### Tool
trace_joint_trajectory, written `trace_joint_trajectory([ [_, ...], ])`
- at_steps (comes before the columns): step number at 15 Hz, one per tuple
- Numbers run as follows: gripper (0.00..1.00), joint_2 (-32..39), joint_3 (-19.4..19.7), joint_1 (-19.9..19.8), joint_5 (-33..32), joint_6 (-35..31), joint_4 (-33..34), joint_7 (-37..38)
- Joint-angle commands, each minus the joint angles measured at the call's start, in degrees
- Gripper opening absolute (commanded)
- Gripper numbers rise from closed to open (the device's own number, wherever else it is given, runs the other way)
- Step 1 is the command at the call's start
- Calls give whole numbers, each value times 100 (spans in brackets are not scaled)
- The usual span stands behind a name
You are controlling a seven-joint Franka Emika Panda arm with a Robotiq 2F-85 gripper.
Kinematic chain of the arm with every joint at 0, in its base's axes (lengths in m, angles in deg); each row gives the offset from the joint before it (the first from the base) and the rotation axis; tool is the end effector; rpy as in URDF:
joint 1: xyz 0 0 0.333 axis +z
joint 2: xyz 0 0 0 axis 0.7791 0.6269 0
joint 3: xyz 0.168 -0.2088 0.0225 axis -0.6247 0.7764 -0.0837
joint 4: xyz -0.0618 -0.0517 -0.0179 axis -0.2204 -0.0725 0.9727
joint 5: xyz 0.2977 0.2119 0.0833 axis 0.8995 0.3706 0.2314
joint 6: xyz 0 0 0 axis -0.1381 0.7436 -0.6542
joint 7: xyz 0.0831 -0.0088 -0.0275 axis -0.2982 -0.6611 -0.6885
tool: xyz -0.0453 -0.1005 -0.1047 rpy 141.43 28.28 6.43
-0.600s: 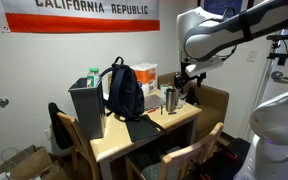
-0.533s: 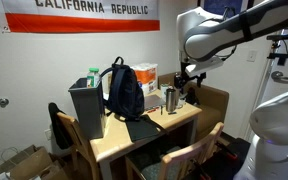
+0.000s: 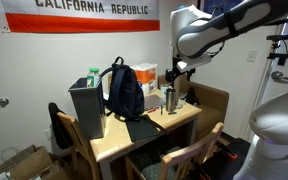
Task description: Move the backpack from the table to the seat of the chair
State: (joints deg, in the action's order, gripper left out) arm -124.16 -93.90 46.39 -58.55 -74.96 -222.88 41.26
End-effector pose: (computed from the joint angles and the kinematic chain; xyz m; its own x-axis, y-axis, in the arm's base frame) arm 0.3812 0.0533 0.4038 0.9427 -0.1720 0.2858 -0.2414 -0.9431 0.2287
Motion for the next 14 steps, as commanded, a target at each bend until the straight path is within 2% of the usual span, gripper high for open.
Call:
trace_joint_trajectory([
  [1,100,1137,38,-167,-359,-535,1006,-12],
  [5,100,2372,1,-262,-834,-928,2295,165],
  [7,100,2964,-136,-421,-967,-1066,2987,188],
  [8,100,3241,82,-179,-1110,-1070,3311,255],
  [14,100,4675,608,480,-1295,-1385,5138,328],
])
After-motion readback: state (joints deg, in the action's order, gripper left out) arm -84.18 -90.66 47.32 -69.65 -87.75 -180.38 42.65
